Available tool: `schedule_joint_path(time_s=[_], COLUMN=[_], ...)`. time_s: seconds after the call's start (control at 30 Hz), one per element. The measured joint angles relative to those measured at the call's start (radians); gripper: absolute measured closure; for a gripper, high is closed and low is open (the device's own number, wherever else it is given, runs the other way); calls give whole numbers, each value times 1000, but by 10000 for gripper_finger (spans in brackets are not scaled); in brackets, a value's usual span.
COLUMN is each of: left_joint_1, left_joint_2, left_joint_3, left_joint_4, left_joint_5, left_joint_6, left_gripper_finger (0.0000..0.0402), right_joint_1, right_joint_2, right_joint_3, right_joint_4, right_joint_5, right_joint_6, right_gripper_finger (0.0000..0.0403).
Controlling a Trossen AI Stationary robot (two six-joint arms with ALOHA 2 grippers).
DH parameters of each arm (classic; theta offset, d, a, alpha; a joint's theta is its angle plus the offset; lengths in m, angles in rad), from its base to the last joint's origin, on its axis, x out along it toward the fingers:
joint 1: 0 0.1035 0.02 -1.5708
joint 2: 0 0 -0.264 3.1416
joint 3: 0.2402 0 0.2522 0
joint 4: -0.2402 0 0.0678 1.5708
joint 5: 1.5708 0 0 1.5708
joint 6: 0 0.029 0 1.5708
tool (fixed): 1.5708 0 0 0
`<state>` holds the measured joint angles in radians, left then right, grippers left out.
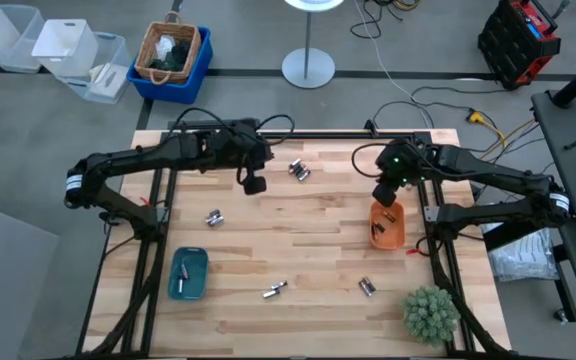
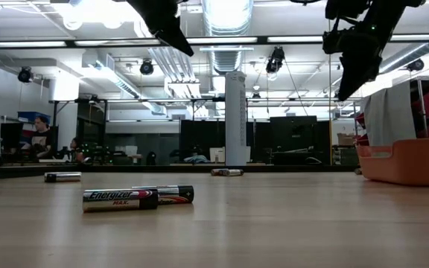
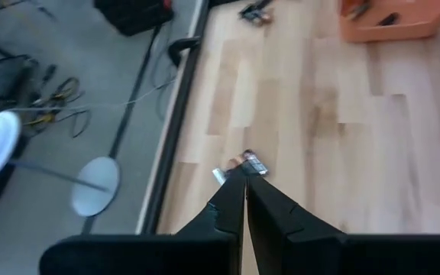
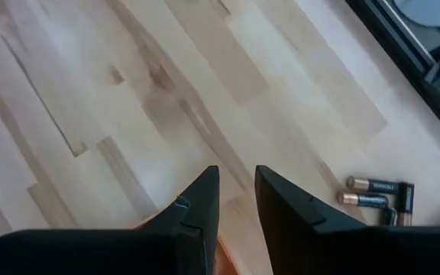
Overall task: Sort batteries
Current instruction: Put the silver battery into the blue bin
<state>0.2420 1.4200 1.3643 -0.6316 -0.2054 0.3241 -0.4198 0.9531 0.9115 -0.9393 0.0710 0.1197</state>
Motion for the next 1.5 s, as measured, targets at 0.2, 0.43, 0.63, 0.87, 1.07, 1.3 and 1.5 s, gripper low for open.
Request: schedule_joint_path(time_s=[0.2,0.43,0.63,0.87,1.07,1.3,1.5], left_joint_1=[0,0,0,0,-8,-55,-143], left_joint_2=[0,0,0,-1,-1,-4,-16], left_joint_3=[0,0,-13,-124,-268,-376,-452], left_joint_4=[-56,-210,-409,-529,-536,-455,-363], left_joint_5=[14,14,13,13,14,68,90], left_joint_6=[-4,-91,-290,-439,-524,-603,-620], left_gripper_finger=[402,402,402,402,402,402,402], right_joint_1=[0,0,0,3,3,3,3], right_joint_2=[6,29,59,108,146,171,175], right_joint_3=[0,3,3,3,3,3,3], right_joint_4=[53,142,168,232,251,270,271], right_joint_5=[-4,-81,-99,-99,-99,-100,-100], right_joint_6=[-20,-65,-68,-62,-68,-68,-75], right_gripper_finger=[339,334,330,343,350,350,348])
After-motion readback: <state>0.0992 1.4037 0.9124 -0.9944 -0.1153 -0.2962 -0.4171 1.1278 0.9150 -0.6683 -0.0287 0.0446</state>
